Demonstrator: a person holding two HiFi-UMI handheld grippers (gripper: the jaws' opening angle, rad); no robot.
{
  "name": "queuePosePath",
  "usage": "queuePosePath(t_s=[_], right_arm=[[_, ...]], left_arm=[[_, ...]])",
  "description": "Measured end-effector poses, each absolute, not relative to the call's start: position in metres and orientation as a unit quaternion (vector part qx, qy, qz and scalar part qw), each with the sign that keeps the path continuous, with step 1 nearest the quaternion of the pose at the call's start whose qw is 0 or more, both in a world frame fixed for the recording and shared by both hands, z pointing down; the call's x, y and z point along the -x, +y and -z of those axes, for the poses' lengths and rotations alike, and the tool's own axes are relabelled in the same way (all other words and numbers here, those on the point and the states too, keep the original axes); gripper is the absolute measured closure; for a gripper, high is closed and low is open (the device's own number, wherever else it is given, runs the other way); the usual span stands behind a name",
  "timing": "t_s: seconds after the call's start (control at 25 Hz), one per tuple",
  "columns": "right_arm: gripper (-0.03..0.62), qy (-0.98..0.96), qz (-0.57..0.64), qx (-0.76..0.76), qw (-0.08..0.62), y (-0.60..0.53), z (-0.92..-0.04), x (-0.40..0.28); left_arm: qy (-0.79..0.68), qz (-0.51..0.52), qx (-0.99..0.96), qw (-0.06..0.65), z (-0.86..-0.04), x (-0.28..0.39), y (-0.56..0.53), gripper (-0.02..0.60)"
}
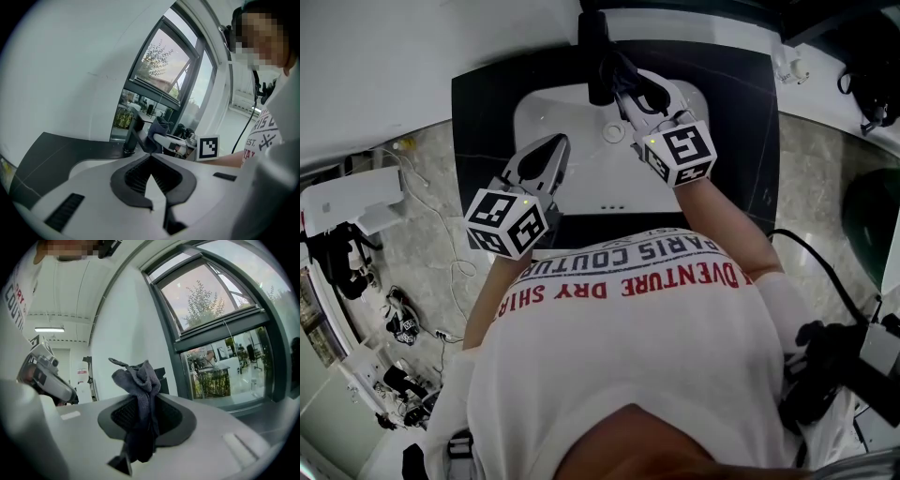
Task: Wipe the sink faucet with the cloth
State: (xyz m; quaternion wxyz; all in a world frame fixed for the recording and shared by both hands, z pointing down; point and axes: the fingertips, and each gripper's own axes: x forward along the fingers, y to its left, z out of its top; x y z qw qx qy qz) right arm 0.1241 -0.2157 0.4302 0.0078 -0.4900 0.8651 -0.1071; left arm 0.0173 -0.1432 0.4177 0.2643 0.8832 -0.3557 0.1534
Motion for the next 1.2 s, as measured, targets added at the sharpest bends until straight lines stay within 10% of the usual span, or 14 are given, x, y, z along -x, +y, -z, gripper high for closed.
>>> queuePosePath(t_s=[1.2], right_arm=[[0.517, 0.842, 0.142, 0.518, 0.042, -0.304, -0.390, -0.147]], left_arm=[[-0.370, -0.129, -0.876, 0.281, -0.423, -0.009, -0.149, 0.581]])
